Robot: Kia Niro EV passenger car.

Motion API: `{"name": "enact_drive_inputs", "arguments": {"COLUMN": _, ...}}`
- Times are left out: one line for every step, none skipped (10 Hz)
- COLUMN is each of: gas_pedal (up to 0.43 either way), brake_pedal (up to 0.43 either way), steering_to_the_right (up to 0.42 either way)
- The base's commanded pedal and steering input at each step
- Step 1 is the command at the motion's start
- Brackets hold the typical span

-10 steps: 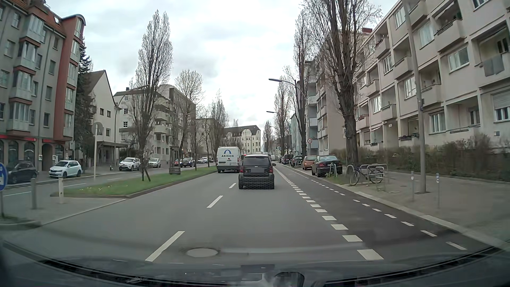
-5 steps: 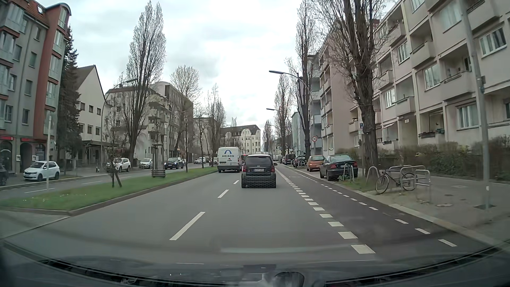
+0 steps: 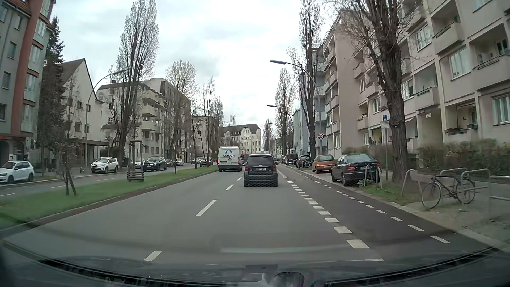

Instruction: Follow the waypoints while adhering to traffic rules and regulations

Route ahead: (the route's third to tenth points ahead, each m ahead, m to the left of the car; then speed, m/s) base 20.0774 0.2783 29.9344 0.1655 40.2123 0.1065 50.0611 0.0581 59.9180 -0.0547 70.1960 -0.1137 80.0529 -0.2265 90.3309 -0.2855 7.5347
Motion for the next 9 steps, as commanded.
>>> {"name": "enact_drive_inputs", "arguments": {"gas_pedal": 0.000, "brake_pedal": 0.012, "steering_to_the_right": -0.001}}
{"name": "enact_drive_inputs", "arguments": {"gas_pedal": 0.000, "brake_pedal": 0.012, "steering_to_the_right": -0.001}}
{"name": "enact_drive_inputs", "arguments": {"gas_pedal": 0.000, "brake_pedal": 0.012, "steering_to_the_right": -0.001}}
{"name": "enact_drive_inputs", "arguments": {"gas_pedal": 0.000, "brake_pedal": 0.018, "steering_to_the_right": -0.001}}
{"name": "enact_drive_inputs", "arguments": {"gas_pedal": 0.000, "brake_pedal": 0.012, "steering_to_the_right": -0.001}}
{"name": "enact_drive_inputs", "arguments": {"gas_pedal": 0.000, "brake_pedal": 0.012, "steering_to_the_right": -0.001}}
{"name": "enact_drive_inputs", "arguments": {"gas_pedal": 0.000, "brake_pedal": 0.012, "steering_to_the_right": -0.001}}
{"name": "enact_drive_inputs", "arguments": {"gas_pedal": 0.000, "brake_pedal": 0.012, "steering_to_the_right": -0.001}}
{"name": "enact_drive_inputs", "arguments": {"gas_pedal": 0.000, "brake_pedal": 0.012, "steering_to_the_right": -0.001}}
